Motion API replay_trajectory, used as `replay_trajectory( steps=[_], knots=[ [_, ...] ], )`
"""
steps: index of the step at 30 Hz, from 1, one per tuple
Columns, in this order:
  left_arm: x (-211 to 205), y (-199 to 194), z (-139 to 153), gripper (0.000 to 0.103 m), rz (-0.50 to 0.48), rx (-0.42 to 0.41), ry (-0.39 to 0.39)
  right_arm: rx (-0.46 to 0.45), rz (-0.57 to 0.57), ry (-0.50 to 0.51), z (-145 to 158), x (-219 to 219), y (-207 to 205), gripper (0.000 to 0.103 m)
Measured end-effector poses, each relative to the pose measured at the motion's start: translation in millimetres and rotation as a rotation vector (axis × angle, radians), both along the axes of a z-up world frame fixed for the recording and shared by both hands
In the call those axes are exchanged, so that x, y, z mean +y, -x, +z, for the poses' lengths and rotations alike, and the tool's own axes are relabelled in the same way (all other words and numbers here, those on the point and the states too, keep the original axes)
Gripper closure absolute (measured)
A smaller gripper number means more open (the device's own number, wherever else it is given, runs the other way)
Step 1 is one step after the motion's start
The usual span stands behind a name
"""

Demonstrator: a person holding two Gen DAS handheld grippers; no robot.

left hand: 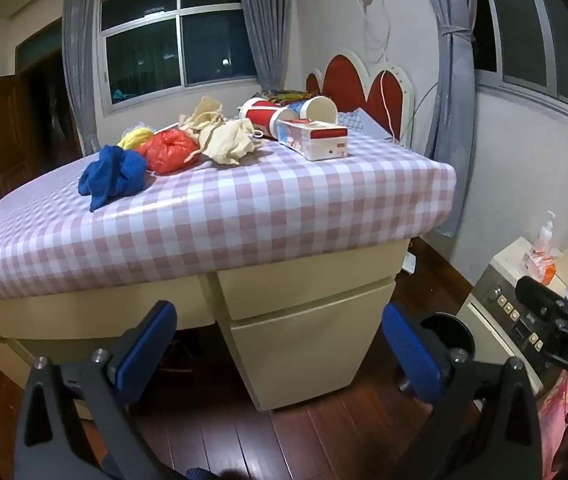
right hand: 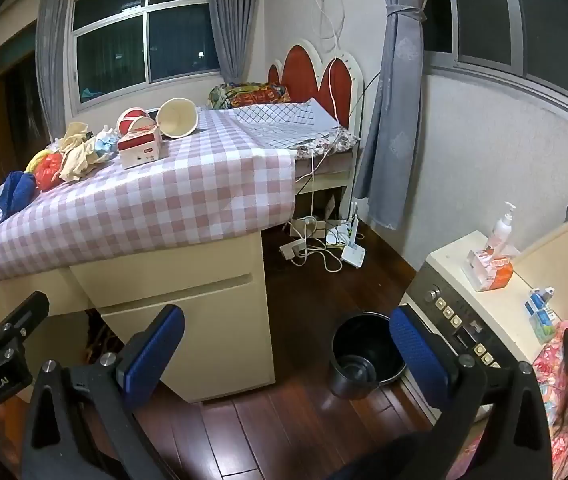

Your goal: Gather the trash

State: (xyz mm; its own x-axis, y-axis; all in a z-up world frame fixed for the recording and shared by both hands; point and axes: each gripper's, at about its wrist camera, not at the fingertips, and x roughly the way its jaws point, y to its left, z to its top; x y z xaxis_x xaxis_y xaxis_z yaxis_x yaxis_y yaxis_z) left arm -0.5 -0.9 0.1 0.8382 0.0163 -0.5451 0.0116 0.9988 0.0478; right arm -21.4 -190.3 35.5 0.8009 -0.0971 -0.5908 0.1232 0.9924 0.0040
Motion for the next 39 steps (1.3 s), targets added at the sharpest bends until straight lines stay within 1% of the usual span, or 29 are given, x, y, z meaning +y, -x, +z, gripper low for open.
replay_trajectory(
  steps=[8,10,22,23,39],
  knots=[
    [-4.1,2.8,2.2,0.0,0.007,-0.004,0.003,-0.005,0.005,0.003,2.7,3.0,2.9,0.0],
    [2.5,1.7,2.8,0.0,0.006,-0.003,0.0,-0.006,0.006,0.002,3.5,4.7,4.2,0.0],
    [5.9,4.3,7.1,0.0,0.004,-0.006,0.014,-0.003,0.01,0.004,8.5,-0.6,6.8,0.0],
    [5.8,4.4,7.3,0.0,0.004,-0.006,0.012,-0.006,0.012,0.012,5.1,1.7,1.9,0.0],
    [5.4,5.9,8.0,0.0,0.005,-0.007,0.012,-0.004,0.014,0.009,5.6,2.6,2.7,0.0]
  ],
)
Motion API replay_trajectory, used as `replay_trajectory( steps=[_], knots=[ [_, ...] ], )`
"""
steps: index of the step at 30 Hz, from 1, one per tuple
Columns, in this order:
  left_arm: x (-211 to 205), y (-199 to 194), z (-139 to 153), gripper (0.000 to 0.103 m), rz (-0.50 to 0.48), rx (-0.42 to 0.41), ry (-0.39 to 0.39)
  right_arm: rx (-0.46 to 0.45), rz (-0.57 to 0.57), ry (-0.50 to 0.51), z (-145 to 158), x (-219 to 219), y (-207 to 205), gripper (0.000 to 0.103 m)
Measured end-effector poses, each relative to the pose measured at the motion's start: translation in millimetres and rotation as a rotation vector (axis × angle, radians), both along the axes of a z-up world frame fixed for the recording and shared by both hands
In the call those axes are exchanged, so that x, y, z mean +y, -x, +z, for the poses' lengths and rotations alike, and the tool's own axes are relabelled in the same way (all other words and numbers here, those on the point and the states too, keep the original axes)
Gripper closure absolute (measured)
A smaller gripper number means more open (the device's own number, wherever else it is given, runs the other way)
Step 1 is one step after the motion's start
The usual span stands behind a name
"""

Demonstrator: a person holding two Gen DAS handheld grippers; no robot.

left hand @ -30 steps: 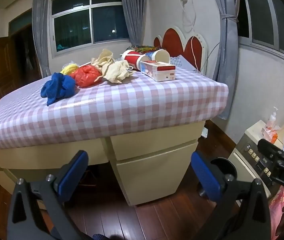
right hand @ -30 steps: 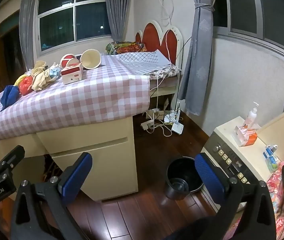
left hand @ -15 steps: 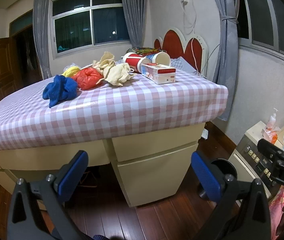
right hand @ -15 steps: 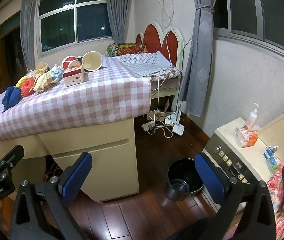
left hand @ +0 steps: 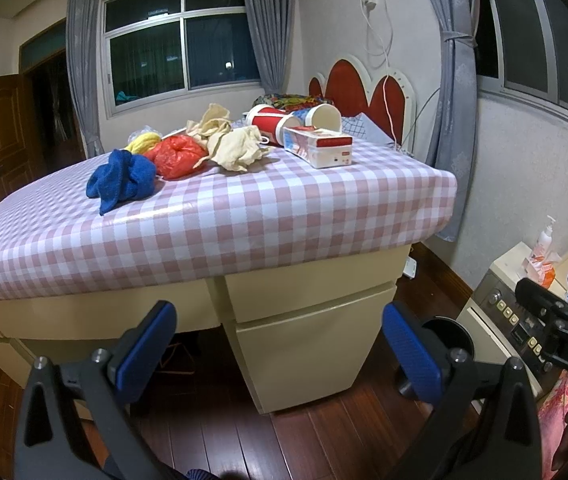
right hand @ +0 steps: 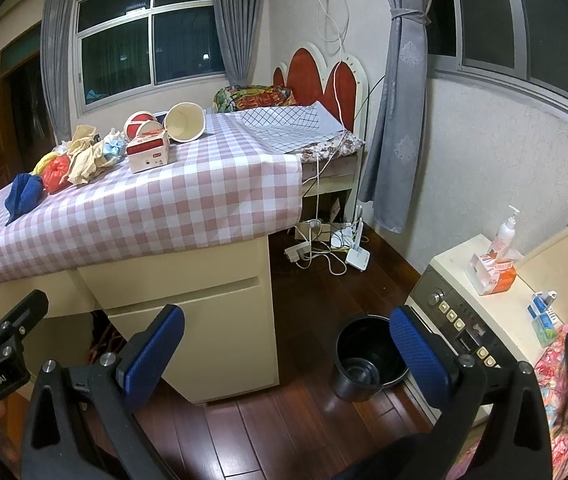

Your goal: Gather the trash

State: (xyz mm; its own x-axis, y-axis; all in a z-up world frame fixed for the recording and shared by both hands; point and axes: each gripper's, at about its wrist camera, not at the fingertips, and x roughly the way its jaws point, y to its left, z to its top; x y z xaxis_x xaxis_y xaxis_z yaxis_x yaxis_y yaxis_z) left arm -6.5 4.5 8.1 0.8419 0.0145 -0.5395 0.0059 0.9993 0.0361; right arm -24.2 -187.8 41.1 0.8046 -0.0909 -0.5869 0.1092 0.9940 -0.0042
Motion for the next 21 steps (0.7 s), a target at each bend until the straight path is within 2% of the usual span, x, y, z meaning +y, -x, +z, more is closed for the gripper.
replay_trajectory(
  steps=[21],
  knots=[
    [0.7,0.4,0.4,0.0,0.0,-0.001,0.001,-0.001,0.003,-0.003,1.2,0.7,1.0,0.0]
  ],
)
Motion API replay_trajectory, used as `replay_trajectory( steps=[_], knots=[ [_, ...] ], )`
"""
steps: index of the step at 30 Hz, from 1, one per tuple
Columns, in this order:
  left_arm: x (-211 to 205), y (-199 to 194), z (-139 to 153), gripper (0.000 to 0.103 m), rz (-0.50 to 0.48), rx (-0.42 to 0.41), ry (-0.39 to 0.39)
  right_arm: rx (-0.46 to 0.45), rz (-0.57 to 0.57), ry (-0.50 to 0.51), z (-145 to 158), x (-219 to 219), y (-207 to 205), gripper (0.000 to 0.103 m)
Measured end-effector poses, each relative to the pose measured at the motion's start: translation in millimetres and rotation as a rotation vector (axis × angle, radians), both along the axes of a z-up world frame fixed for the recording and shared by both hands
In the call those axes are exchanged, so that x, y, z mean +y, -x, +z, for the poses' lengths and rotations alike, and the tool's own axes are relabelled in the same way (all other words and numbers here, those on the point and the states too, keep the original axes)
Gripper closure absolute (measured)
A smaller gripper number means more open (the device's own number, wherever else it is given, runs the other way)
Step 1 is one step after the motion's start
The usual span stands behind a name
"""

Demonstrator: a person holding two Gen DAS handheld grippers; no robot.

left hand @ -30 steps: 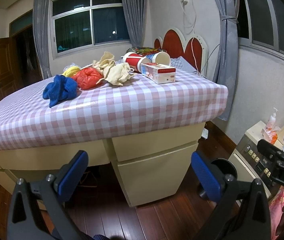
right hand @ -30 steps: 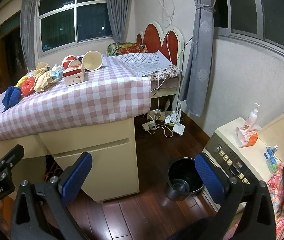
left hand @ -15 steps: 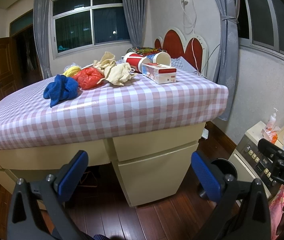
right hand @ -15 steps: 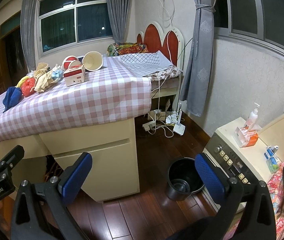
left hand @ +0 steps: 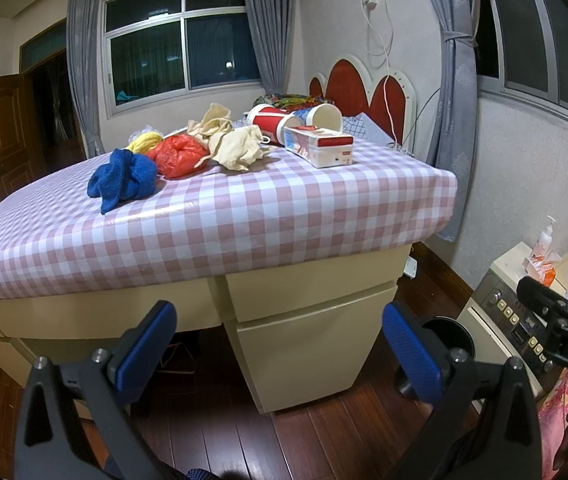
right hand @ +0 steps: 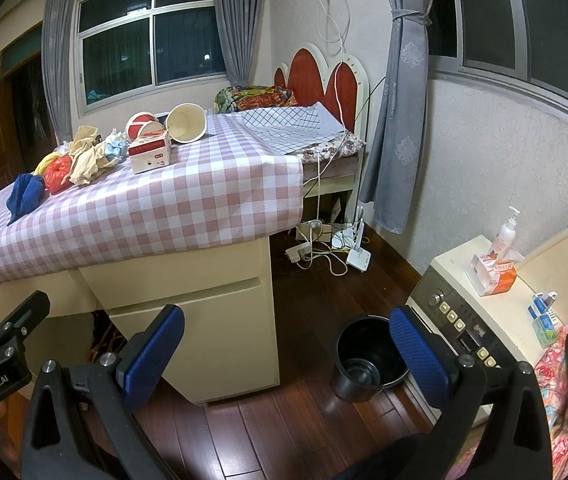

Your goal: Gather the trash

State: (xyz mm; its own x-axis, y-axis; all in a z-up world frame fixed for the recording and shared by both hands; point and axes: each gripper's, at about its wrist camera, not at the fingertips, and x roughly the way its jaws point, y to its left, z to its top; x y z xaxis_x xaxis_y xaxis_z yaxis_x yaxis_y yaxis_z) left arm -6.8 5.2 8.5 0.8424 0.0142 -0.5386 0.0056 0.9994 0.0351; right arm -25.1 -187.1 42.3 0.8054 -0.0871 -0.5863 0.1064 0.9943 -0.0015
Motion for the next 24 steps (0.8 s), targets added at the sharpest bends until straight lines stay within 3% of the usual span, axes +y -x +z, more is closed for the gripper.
replay_trajectory(
  steps=[24],
  knots=[
    [5.0,4.3,-0.4,0.0,0.006,-0.003,0.0,0.0,0.007,0.001,1.0,3.9,1.1,0.0]
  ],
)
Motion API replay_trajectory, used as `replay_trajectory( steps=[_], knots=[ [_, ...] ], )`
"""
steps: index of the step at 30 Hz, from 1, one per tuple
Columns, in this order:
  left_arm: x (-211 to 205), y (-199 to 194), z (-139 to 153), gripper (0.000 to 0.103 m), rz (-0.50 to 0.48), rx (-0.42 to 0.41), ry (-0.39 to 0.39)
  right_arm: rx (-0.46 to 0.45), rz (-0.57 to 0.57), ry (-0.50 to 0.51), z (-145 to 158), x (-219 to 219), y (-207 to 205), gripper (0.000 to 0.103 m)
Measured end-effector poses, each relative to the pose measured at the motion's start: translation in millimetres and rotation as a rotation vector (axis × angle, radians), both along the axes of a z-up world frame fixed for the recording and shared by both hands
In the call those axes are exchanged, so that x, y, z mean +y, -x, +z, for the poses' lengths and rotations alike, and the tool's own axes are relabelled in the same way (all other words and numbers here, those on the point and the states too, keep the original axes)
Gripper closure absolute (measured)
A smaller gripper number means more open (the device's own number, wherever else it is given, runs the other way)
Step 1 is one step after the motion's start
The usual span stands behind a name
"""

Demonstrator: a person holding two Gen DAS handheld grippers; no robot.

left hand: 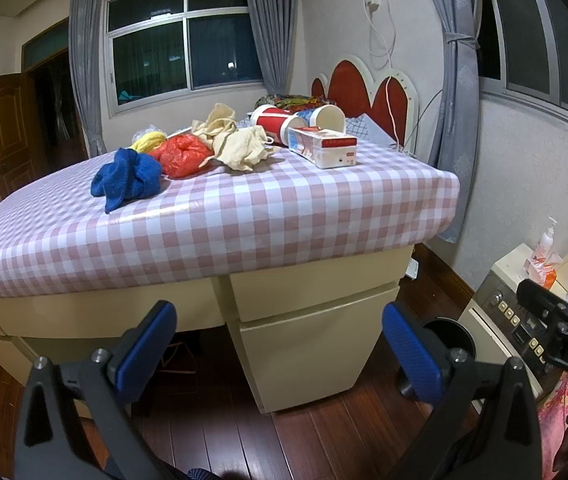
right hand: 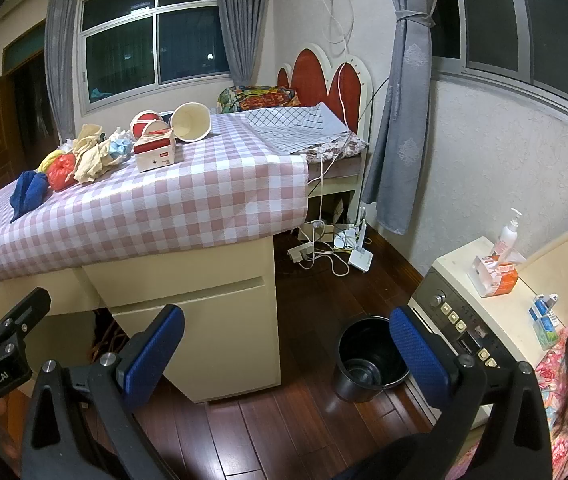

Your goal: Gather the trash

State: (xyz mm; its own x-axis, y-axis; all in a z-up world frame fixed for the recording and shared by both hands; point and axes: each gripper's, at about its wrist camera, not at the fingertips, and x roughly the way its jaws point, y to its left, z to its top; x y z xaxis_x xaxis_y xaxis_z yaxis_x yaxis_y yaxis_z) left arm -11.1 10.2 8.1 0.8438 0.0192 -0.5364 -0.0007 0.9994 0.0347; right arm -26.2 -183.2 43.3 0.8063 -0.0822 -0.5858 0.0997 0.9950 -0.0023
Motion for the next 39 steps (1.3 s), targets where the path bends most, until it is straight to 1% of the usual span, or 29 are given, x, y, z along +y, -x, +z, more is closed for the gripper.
replay_trajectory(
  steps=[8,13,16,20,23,24,26,29,31,34,37,39],
  knots=[
    [0.6,-0.4,0.3,0.0,0.0,0.0,0.001,0.0,0.003,0.001,0.1,2.4,0.7,0.0],
    [1.6,-1.2,4.6,0.0,0.003,-0.003,-0.008,-0.004,0.026,-0.007,3.0,5.6,1.9,0.0],
    [5.2,-4.9,7.8,0.0,0.015,-0.001,-0.017,-0.011,0.033,-0.021,7.2,2.7,-0.6,0.0],
    [19.0,-12.2,12.5,0.0,0.048,-0.005,-0.025,-0.004,0.063,-0.008,12.9,4.3,-11.0,0.0],
    [34.9,-17.9,17.1,0.0,0.077,-0.015,-0.014,-0.002,0.112,0.002,20.0,13.9,-24.0,0.0],
    [44.0,-21.9,19.9,0.0,0.082,-0.019,0.004,0.019,0.13,0.022,20.4,20.5,-31.8,0.0],
    [55.8,-29.7,22.4,0.0,0.1,-0.011,0.015,0.041,0.194,0.016,22.2,31.1,-43.6,0.0],
    [72.2,-41.5,25.6,0.0,0.154,-0.006,-0.005,0.02,0.255,0.012,30.9,46.5,-59.0,0.0],
    [86.1,-47.5,30.9,0.0,0.183,-0.023,-0.001,0.006,0.29,-0.002,39.4,56.8,-71.6,0.0],
    [104.4,-57.1,39.1,0.0,0.193,-0.042,0.035,-0.02,0.314,-0.009,50.0,70.7,-89.2,0.0],
    [117.8,-69.9,41.5,0.0,0.225,-0.052,0.021,-0.038,0.342,0.0,60.8,85.0,-106.4,0.0],
    [128.3,-80.2,40.2,0.0,0.244,-0.045,0.033,-0.053,0.361,0.017,66.1,97.2,-117.8,0.0]
  ],
)
